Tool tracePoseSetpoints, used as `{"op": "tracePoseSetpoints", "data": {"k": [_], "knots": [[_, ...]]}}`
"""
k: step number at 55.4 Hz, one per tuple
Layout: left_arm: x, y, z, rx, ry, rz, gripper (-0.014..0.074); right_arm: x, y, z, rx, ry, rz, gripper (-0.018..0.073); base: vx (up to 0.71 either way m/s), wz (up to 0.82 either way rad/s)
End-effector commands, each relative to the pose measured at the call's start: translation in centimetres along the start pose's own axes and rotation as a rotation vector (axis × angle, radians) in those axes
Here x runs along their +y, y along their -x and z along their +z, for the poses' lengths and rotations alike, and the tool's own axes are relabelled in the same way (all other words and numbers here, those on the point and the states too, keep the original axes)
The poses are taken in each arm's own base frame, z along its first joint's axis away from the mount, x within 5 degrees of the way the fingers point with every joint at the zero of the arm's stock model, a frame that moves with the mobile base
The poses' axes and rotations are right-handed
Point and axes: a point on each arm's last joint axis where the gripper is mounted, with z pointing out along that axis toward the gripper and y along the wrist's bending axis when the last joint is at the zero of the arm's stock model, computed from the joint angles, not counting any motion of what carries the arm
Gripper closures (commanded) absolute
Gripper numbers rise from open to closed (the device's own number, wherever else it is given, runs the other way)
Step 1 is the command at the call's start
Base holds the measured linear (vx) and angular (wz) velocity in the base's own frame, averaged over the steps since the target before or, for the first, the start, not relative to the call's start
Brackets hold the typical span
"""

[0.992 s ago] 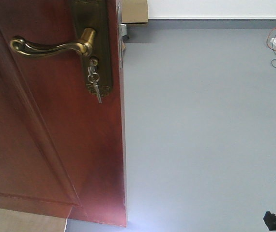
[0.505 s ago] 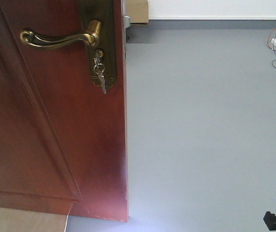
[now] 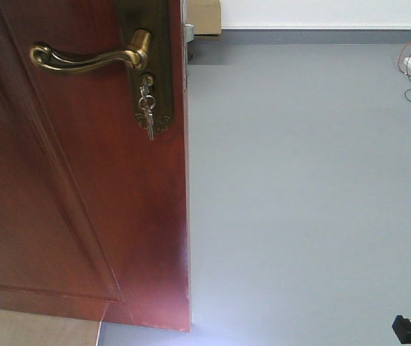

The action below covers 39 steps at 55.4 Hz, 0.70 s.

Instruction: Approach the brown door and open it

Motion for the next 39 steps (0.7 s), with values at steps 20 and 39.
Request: {"op": "tracePoseSetpoints", "data": {"k": [20,39], "knots": [[0.2,0.3,-0.5,0.079,0.023,0.187,0.0603,0.0,0.6,0.0,-0.079,-0.004,-0.011,0.0559,0.0,0.0],[-0.5,-2.8,-4.7,-0.169,-0.096,0.135,0.0603,0.0,0.7,0.0,-0.084,-0.005,-0.011,0.0559,0.0,0.0]]}}
